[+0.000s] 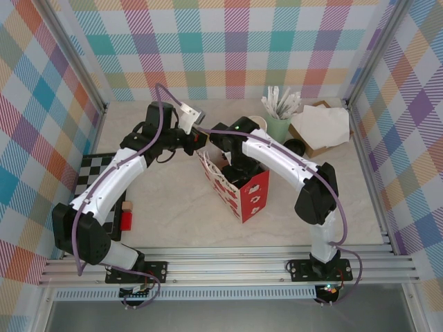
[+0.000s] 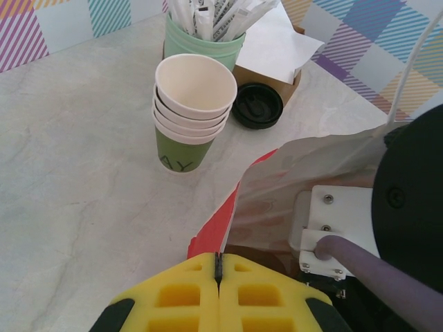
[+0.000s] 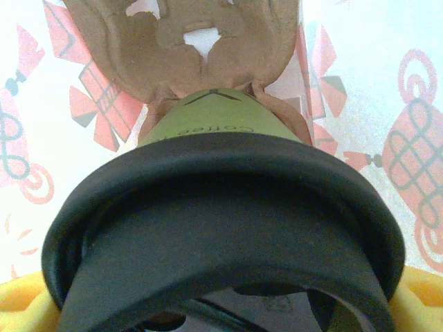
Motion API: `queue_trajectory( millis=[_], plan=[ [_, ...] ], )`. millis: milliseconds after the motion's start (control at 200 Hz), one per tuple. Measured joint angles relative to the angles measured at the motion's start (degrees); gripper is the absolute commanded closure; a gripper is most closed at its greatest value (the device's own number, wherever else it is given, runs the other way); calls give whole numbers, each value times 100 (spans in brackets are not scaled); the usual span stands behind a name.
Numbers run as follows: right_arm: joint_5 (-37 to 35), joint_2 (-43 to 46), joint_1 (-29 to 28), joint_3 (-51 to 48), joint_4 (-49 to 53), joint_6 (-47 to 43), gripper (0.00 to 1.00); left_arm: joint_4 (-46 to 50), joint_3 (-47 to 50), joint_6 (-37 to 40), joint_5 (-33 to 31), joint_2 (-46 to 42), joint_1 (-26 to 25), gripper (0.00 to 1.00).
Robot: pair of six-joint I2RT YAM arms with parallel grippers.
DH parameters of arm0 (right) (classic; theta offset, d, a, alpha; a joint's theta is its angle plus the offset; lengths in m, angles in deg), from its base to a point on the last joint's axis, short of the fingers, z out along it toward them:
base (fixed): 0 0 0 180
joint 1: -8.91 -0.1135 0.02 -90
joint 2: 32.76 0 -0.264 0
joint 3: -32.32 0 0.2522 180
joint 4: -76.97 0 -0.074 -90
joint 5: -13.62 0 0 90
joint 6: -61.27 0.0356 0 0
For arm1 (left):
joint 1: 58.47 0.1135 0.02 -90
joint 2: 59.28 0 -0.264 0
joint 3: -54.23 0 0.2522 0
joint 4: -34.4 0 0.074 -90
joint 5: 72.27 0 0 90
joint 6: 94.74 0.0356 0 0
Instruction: Pack the takeout coffee
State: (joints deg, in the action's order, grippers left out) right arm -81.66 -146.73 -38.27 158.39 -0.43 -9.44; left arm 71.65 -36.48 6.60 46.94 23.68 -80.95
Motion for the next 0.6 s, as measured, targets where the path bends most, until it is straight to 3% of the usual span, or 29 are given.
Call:
queue_trajectory(
  millis=[600],
  plan=[
    [2, 0, 0, 42, -46, 0, 44, -120, 98, -133, -485, -140, -20, 100]
  ],
)
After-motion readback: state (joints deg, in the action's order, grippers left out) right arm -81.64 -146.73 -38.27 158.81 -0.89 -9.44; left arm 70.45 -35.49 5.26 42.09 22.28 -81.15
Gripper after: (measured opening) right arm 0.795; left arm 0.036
